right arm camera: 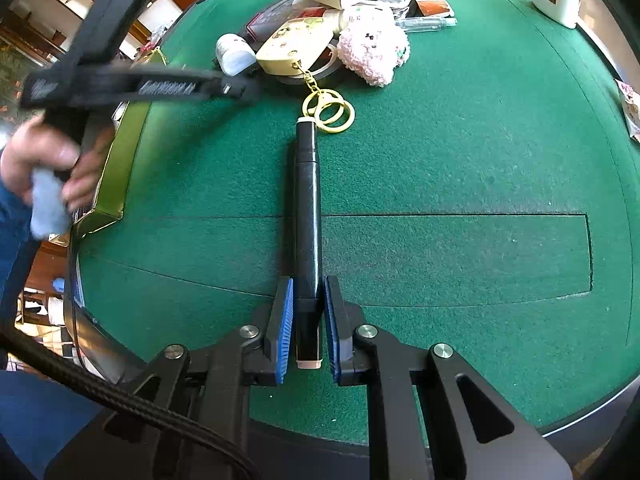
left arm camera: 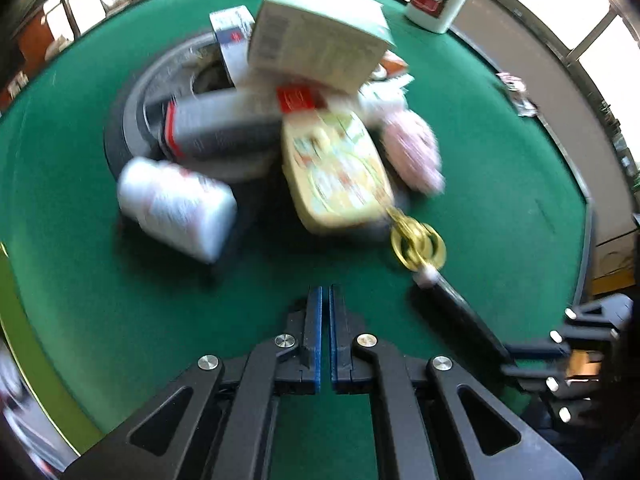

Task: Organize objects
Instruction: 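Reach the left tool into the pile and grasp a black marker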

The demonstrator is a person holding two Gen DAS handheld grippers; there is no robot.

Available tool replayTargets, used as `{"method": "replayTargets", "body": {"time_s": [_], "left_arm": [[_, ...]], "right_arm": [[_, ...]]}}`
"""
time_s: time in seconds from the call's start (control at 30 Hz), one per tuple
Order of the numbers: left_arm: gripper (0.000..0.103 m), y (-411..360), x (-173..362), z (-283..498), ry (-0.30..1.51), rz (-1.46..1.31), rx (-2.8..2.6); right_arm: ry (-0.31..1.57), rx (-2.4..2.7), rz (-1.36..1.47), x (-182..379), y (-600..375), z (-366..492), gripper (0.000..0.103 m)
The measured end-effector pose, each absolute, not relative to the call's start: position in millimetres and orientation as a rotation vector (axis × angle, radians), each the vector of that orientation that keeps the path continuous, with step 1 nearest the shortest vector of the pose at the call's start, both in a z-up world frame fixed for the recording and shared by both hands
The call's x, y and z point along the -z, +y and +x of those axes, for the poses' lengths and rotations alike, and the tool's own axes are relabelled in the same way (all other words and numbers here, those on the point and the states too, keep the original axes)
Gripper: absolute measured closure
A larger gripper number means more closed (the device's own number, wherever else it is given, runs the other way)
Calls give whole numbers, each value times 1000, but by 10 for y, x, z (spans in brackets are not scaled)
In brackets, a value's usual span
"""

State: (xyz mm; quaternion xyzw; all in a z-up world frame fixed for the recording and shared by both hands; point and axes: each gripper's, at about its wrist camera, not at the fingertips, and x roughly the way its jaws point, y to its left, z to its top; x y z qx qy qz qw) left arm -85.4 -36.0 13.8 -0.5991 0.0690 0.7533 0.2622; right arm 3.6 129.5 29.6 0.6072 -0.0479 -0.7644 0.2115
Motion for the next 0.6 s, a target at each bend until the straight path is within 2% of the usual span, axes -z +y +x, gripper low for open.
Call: {"method": "replayTargets", "body": {"time_s": [0.17,0.23,0.27,0.3,0.37,0.6], "left_arm": [[101,-602,-297,-630,5,-1508,-2077],[88,-679,-352,-669,16,-1479,-2101],[67,-705,-353,-707,45,-1494,-2115],[56,-730,-352,-743,59,-1499,-2124],[56,-720,-374,-727,82,-1465,-2127],[56,-536,-311,-1060,357,-1491,-2088]], "right_arm": [[-117,2127,1696,-311,1255,34,91],[-126,2131,1701,-304,1238,30,91],[-123,2131,1703,-299,1217,21,91],[-116,2130,1703,-282,1234,15,91],[-112,2130,1700,-278,1240,26,91],[-134,2124,1685,-280,1375,64,91]]}}
